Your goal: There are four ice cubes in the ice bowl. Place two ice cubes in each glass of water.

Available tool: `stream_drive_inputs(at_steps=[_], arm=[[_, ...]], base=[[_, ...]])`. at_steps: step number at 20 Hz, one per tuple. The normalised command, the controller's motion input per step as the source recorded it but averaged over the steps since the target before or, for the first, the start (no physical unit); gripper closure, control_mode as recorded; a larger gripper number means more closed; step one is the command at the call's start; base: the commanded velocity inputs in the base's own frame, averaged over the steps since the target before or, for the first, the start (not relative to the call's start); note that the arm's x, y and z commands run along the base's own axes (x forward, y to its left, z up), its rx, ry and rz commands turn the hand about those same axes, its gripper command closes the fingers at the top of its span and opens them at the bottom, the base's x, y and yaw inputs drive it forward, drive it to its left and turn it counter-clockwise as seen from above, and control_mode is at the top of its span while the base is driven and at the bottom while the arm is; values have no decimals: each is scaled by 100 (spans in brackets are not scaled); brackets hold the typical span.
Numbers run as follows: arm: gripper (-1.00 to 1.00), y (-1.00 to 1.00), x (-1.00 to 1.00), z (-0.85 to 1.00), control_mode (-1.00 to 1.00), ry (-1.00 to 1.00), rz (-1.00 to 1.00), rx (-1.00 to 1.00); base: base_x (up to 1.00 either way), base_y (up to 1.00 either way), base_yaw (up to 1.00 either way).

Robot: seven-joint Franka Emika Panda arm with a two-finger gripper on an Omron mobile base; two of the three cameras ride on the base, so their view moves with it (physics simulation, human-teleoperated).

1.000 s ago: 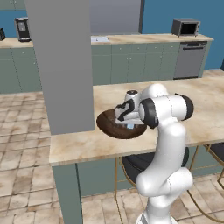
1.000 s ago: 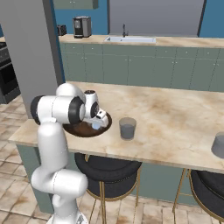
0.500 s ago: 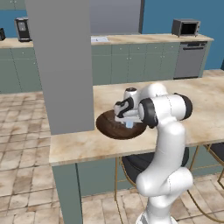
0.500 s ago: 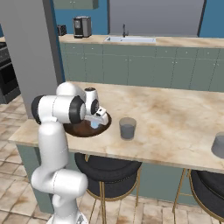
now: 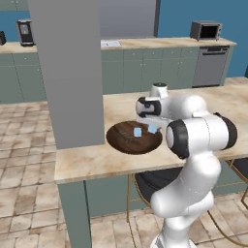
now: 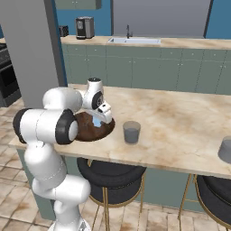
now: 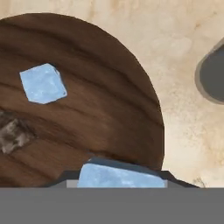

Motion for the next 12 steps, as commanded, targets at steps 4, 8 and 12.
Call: stream_drive_inputs(at_steps=[4,8,12], arm=[[100,-70,-51,100,-100,7,-23,0],[100,-63,-32,95,-100,12,-25,-7],[100,-39,-14,62,-100,15,-24,-12]], base=[[0,0,0],[0,0,0],[0,0,0]])
